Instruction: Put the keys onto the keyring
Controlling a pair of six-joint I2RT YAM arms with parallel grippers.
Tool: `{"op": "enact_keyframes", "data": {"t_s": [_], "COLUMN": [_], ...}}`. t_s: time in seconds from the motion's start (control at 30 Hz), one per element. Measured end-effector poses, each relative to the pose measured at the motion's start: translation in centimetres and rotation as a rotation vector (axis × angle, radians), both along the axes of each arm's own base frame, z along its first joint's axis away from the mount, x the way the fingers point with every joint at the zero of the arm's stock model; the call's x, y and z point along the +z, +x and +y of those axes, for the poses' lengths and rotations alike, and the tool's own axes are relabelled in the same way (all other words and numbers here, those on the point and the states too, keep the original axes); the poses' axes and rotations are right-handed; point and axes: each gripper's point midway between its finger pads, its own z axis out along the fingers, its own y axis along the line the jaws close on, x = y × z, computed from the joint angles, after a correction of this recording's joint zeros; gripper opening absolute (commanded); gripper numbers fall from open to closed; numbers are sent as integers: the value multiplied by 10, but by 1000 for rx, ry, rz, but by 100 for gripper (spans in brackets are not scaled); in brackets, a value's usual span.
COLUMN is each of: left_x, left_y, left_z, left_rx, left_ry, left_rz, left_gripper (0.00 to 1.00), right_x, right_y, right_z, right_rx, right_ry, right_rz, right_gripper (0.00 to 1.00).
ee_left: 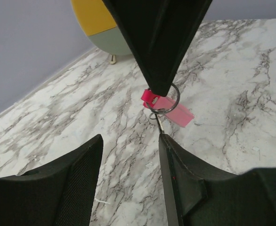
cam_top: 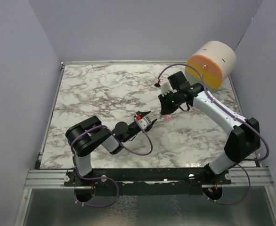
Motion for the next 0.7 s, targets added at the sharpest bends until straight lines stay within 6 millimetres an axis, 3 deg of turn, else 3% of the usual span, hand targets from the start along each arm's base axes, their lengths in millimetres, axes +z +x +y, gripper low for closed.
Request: {"op": "enact_keyframes", "data": {"t_s": [0.2, 0.4, 0.7], "left_x": [-8, -17, -10], "left_y": [-8, -10, 2], "left_z": [-13, -21, -30], "left_rx": [-77, -120, -128], "left_ry": [4, 14, -7], "left_rz": [22, 37, 20], "left_gripper": [63, 63, 59], "right_x": [3, 7, 7], "right_y": [2, 3, 2], "right_z": [6, 11, 13], "right_rx": [10, 22, 29], "right_ry": [26, 51, 61], "right_rz": [-2, -6, -2], "right_gripper": [1, 1, 1]}}
